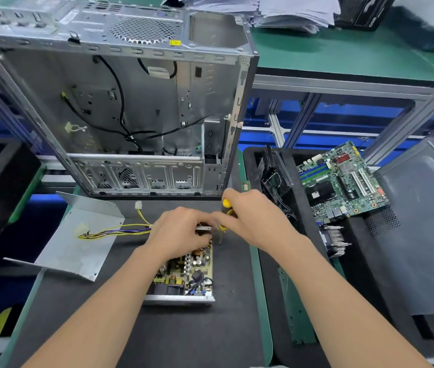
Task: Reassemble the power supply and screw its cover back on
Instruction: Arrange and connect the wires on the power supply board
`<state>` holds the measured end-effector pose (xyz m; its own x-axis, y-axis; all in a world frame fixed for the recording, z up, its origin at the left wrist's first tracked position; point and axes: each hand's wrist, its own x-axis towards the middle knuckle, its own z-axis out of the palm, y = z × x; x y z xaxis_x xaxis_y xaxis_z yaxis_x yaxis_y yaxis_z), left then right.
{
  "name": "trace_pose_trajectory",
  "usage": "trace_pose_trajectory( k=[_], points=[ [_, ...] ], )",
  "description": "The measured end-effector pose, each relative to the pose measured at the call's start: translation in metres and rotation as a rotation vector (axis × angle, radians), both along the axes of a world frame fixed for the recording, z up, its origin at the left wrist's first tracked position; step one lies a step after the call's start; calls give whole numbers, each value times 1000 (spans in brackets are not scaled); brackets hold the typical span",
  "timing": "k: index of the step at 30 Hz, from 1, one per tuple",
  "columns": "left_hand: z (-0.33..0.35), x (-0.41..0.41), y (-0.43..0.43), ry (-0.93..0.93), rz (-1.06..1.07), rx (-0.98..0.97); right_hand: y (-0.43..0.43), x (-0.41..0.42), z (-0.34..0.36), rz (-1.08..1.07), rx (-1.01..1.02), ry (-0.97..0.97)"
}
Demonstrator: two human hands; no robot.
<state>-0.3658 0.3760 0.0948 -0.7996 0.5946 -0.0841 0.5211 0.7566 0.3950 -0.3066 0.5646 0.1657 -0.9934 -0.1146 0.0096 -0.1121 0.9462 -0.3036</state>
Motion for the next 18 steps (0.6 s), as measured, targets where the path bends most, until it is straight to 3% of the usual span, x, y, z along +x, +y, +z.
trace_pose_trajectory(
  k=[8,14,18],
  points=[
    [0,2,6,83,-100,-105,17,27,-9,-294,-555,-73],
    [6,-8,15,-159,-64,-245,10,44,-30,-341,-628,-24],
    [2,-12,16,-214,-19,-259,8,51,-37,-361,-618,0]
  ],
)
